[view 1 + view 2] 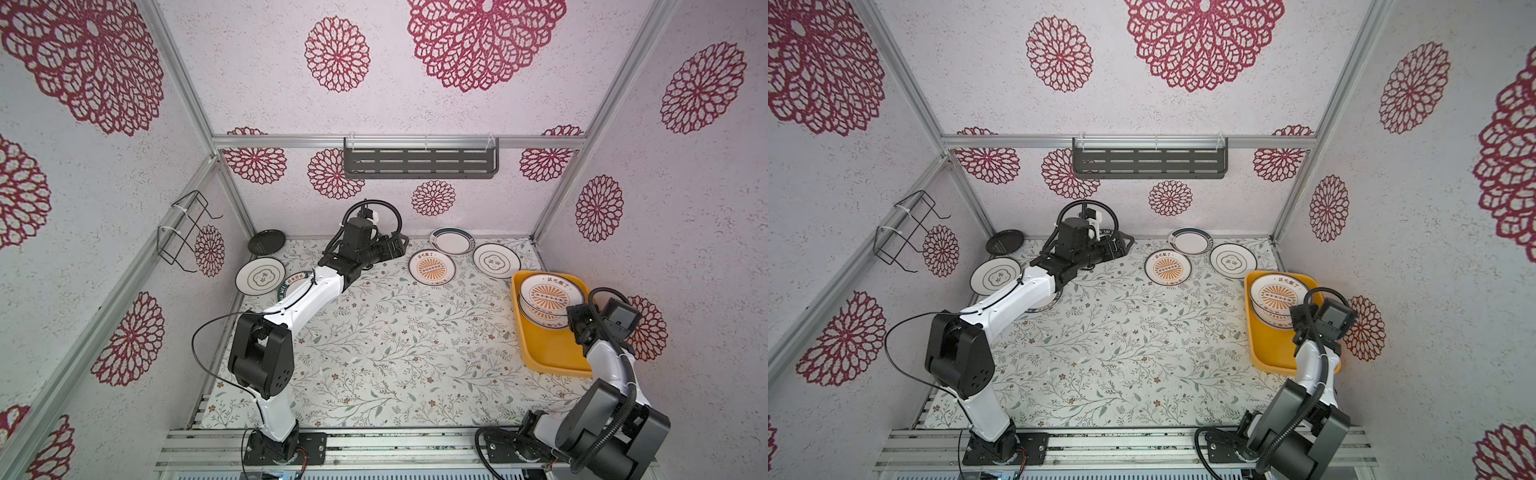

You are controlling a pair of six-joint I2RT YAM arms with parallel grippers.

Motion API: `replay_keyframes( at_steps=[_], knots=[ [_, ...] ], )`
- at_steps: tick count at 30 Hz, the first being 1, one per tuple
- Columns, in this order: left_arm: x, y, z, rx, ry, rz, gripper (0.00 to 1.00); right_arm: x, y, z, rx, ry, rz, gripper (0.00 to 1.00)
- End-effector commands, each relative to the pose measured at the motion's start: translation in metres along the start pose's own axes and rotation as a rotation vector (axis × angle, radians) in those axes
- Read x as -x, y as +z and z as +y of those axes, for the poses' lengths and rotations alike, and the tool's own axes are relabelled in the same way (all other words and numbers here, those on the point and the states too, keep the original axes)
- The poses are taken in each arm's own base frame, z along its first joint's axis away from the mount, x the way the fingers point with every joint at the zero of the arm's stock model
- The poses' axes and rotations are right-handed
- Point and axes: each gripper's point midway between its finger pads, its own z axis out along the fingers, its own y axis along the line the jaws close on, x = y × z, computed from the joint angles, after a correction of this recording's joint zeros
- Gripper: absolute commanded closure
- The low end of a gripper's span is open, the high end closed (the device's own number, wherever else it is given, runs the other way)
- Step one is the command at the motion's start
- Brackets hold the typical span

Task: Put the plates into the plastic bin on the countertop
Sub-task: 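Lower the plate into the yellow bin onto the other plates with the right gripper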

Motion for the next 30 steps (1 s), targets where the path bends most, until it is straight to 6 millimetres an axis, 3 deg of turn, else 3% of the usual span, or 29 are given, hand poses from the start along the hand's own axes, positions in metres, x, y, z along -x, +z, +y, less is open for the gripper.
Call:
replay_keyframes(
  at_steps=[1,19,23,25,30],
  knots=[
    [0.015,0.006,-0.007,-0.039,-0.002,-0.028,0.03,0.025,-0.003,0.020,0.079,0.012,-0.093,1.00],
    [0.027,0.028,0.013,-0.009,-0.065,-0.058,0.03,0.024,0.052,-0.019,-0.016,0.033,-0.072,1.00],
    [0.031,0.030,0.013,-0.010,-0.075,-0.070,0.03,0.022,0.063,-0.021,-0.018,0.037,-0.056,1.00],
    [0.024,0.043,0.025,0.010,-0.086,-0.049,0.03,0.021,0.067,-0.023,-0.024,0.034,-0.044,1.00],
    [0.026,0.049,0.030,0.023,-0.095,-0.046,0.03,0.017,0.075,-0.021,-0.036,0.008,-0.009,1.00]
  ],
)
